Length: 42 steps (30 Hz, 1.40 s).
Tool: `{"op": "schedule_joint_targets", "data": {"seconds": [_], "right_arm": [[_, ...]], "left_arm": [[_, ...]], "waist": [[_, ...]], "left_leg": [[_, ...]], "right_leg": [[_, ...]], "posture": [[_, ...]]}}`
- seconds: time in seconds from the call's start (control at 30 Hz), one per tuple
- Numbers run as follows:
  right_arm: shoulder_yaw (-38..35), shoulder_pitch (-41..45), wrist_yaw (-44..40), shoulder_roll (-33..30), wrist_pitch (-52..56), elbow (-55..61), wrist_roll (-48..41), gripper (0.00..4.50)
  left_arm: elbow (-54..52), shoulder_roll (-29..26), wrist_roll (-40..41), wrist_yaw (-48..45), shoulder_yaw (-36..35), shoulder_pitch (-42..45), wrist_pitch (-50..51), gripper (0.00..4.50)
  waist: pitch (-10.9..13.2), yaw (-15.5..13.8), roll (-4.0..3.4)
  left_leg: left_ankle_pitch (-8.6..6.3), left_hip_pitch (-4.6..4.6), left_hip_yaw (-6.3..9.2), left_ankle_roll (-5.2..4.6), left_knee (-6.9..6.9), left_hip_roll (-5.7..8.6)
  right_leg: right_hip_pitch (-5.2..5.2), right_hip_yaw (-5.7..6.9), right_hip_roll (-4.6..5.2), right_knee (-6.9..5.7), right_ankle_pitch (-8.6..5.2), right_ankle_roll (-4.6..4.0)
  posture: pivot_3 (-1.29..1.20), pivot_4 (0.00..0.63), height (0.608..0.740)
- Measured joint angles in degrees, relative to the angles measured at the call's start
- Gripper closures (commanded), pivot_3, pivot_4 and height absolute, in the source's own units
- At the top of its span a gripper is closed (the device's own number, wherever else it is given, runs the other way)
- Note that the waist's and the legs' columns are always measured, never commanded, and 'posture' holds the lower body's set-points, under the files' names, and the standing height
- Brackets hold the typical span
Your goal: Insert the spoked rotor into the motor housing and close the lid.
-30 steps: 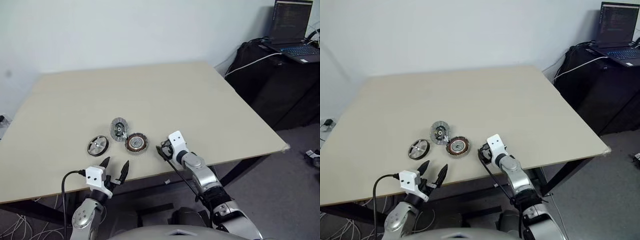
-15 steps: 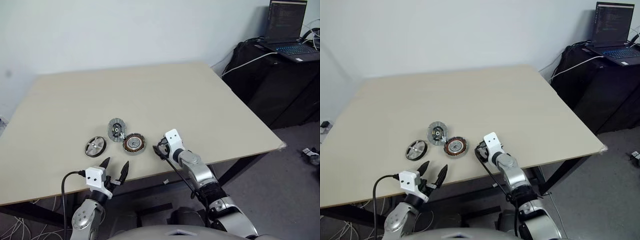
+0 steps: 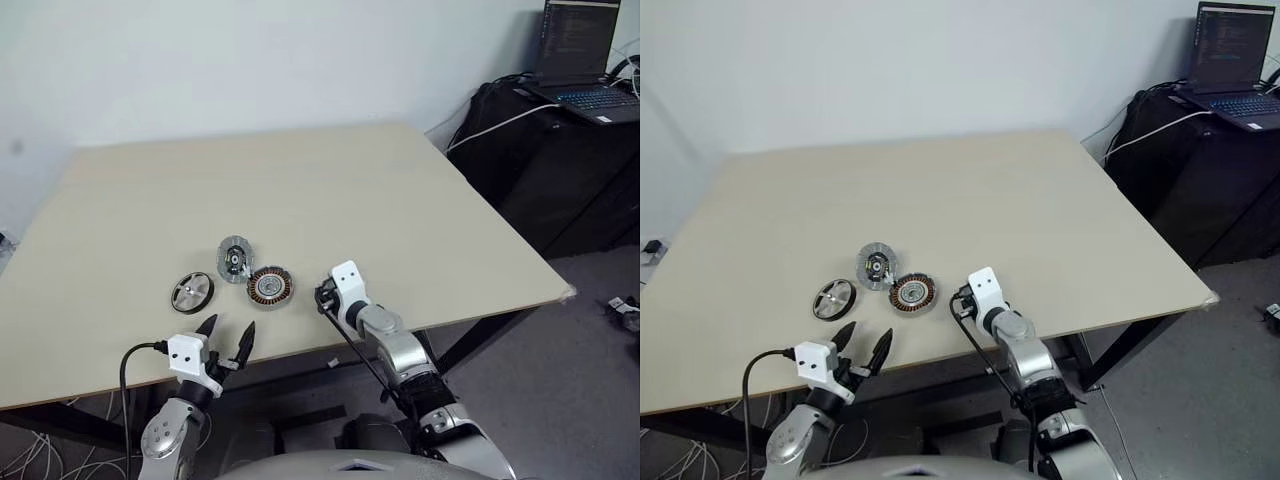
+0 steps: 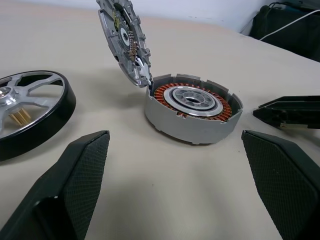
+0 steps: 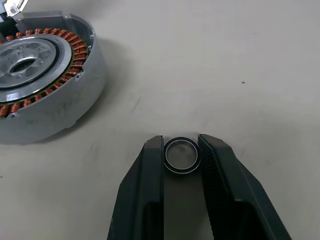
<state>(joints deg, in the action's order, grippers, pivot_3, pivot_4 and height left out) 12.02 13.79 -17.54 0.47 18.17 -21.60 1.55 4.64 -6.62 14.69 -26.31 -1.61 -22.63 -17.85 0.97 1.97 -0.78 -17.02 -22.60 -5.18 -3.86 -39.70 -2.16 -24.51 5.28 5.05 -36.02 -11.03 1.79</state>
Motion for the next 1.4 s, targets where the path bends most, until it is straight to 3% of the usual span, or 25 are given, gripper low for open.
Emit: {"op": "schedule_joint_targets", "data": {"seconds": [0.43, 0.77, 1.4], "right_arm": [[4.9, 2.3, -1.4, 2.2, 4.2, 10.4, 0.4, 3.81], [10.9, 6.4, -3.9, 4.6, 3.3, 1.9, 2.1, 3.81], [11.0, 12.5, -4.2, 6.4, -2.4, -10.5, 3.6, 3.81]], "left_arm": [[0.0, 0.4, 0.0, 0.0, 0.0, 0.0, 0.0, 0.00], [0.0, 0.7, 0.2, 0.1, -0.4, 0.2, 0.0, 0.00], [0.5, 0.7, 1.5, 0.1, -1.3, 1.0, 0.0, 0.00]], "waist": [[0.1, -0.3, -0.07], [0.1, -0.3, -0.03], [0.1, -0.2, -0.04]], "left_leg": [[-0.01, -0.03, 0.01, 0.01, 0.02, 0.00], [0.00, -0.04, 0.00, 0.01, 0.03, 0.01], [0.00, -0.04, -0.01, 0.02, 0.04, 0.00]], "right_leg": [[-0.03, 0.03, 0.00, 0.02, 0.00, 0.00], [-0.03, 0.04, 0.00, 0.02, 0.00, 0.00], [-0.02, 0.04, -0.01, 0.02, 0.00, 0.00]], "posture": [[0.00, 0.000, 0.740], [0.00, 0.000, 0.740], [0.00, 0.000, 0.740]]}}
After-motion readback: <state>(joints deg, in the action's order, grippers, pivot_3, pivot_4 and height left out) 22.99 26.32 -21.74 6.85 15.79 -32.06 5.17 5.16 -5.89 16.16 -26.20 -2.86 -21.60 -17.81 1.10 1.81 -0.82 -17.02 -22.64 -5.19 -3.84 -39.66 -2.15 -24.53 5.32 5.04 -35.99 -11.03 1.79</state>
